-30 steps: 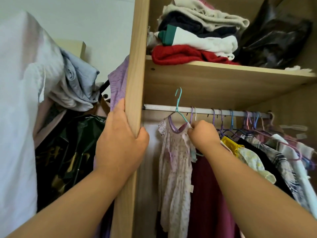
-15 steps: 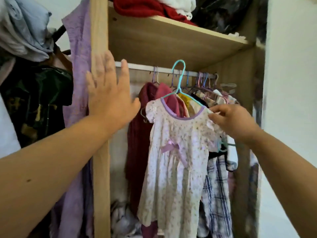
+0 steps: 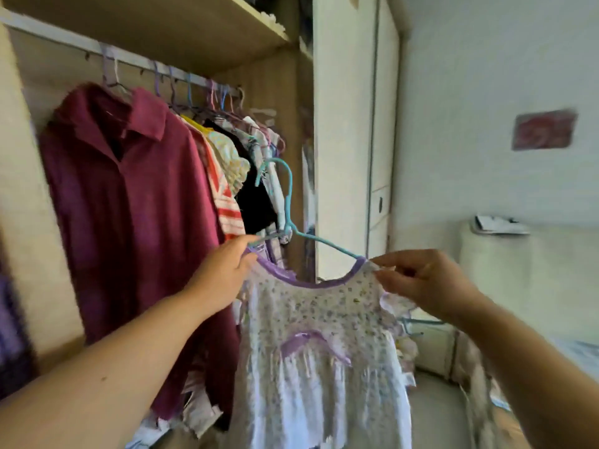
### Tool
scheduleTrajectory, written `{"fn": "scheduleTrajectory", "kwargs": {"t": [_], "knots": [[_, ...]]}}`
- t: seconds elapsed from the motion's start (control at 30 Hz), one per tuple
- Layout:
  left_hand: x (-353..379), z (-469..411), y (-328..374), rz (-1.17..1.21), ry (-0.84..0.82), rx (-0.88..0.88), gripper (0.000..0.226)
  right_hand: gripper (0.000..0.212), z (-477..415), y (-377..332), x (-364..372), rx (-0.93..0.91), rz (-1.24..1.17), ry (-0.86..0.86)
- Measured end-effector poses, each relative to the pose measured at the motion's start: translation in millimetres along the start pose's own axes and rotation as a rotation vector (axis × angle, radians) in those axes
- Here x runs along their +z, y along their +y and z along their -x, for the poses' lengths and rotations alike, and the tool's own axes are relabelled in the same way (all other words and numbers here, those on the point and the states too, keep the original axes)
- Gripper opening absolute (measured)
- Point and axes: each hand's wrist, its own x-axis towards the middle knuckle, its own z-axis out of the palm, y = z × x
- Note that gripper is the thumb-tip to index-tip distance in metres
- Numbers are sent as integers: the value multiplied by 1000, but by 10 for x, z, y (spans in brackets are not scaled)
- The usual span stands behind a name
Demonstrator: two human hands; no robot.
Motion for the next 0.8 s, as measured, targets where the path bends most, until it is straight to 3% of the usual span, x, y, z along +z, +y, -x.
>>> {"fn": "scheduleTrajectory", "kwargs": {"t": [0.1, 0.27, 0.37, 0.6, 0.8], "knots": [[257, 301, 36, 109, -88, 48, 17, 11, 624, -95, 9, 156, 106, 42], [533, 948, 210, 248, -257, 241, 14, 7, 1794, -353, 166, 500, 306, 93], [725, 1336, 402, 319, -443, 338, 12, 23, 2512, -578, 245, 684, 335, 78], [1239, 2400, 1206, 445, -835, 567, 14, 29, 4326, -1155, 301, 1165, 333, 161], [1673, 3464, 2155, 504, -1116, 800, 14, 25, 5761, -1754, 302, 1451, 374, 321]]}}
